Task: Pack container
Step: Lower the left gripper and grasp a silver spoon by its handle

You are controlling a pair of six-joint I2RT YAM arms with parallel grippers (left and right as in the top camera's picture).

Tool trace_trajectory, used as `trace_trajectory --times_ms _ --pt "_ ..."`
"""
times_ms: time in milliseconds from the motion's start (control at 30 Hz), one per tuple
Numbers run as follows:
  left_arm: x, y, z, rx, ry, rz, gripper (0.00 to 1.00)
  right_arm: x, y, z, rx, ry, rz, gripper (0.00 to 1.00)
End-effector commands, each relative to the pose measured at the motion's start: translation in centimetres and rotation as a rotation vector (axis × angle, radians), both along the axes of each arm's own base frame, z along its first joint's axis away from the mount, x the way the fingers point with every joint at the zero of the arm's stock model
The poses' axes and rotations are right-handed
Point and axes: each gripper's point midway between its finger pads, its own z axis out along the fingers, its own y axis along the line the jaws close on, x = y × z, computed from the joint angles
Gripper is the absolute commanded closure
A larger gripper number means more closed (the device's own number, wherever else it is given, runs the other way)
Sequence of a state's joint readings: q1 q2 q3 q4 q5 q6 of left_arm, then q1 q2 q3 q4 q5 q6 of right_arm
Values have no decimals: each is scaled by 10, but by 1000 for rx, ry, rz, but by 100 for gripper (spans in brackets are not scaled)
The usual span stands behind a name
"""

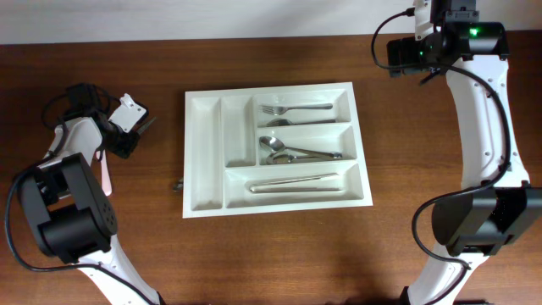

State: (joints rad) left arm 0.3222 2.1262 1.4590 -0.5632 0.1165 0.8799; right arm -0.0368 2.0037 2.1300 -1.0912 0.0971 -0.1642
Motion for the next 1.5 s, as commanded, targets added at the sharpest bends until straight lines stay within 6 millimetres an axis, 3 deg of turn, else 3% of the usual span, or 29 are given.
trace_trajectory --times_ms 0,67,300,533,600,633,700,800,967,1300,1400,1467 --pt "-6 -1 -21 -13 49 6 75 1 -2 11 -5 -29 -10 1" --pt "2 3 -14 -12 26 34 79 1 -2 11 -5 -29 -10 1" --pt "46 15 53 -14 -95 121 89 1 -2 11 -5 -29 -10 1" --pt "52 -1 85 -19 -78 88 98 1 -2 11 -5 -29 -10 1" --pt "51 -4 85 -20 -72 84 98 1 -2 11 -5 -29 -10 1" --pt "49 -4 83 -23 -62 84 93 1 -2 11 -5 -29 -10 1" --pt "46 -5 82 -26 -50 84 73 1 -2 11 -5 -29 -10 1" --pt "41 -7 79 -32 -26 84 63 1 -2 11 -5 -29 -10 1" --pt "34 -9 61 -46 33 86 63 1 -2 11 -5 -29 -10 1" --pt "19 -13 -5 -85 183 95 63 1 -2 11 -5 -29 -10 1" --pt "16 -14 -15 -94 205 110 63 1 -2 11 -5 -29 -11 1" --pt "16 -14 -15 -94 205 110 74 1 -2 11 -5 -29 -10 1"
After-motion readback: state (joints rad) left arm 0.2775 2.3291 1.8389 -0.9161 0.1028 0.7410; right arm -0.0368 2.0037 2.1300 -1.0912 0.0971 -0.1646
